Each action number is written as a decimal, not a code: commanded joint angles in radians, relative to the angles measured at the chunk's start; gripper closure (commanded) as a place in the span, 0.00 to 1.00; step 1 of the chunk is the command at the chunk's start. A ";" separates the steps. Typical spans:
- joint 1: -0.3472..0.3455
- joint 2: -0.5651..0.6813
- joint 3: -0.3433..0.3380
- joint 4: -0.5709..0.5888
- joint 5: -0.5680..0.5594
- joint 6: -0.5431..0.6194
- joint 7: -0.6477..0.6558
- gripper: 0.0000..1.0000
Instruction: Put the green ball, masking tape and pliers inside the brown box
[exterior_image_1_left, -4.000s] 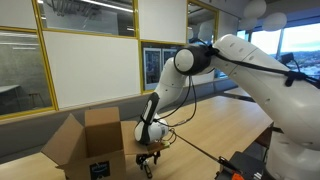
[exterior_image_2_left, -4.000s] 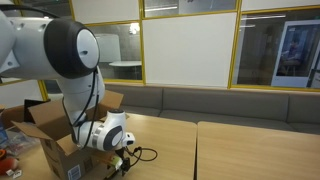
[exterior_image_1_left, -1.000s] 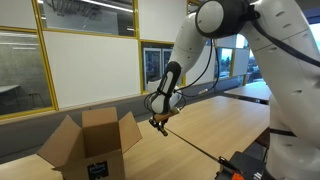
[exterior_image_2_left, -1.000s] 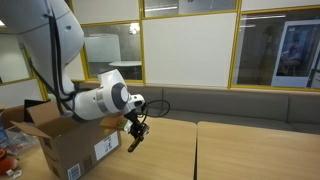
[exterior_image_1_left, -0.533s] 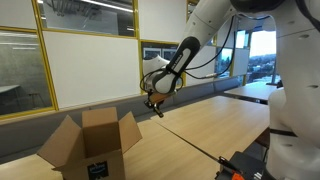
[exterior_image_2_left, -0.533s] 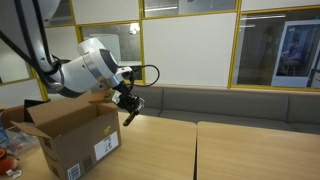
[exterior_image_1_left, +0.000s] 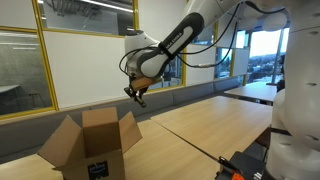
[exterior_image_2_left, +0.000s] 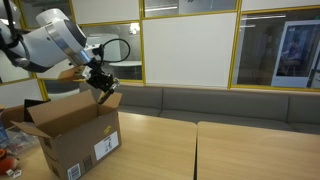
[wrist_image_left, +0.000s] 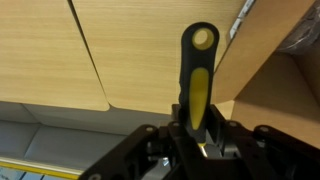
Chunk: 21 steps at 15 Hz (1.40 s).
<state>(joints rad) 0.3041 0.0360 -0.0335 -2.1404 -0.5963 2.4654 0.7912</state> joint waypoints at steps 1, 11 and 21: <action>-0.046 0.027 0.094 0.068 0.072 0.001 -0.038 0.82; -0.022 0.195 0.214 0.176 0.423 0.074 -0.235 0.82; 0.029 0.390 0.239 0.246 0.599 0.092 -0.341 0.82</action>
<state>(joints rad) 0.3248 0.3625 0.2037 -1.9459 -0.0487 2.5413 0.4956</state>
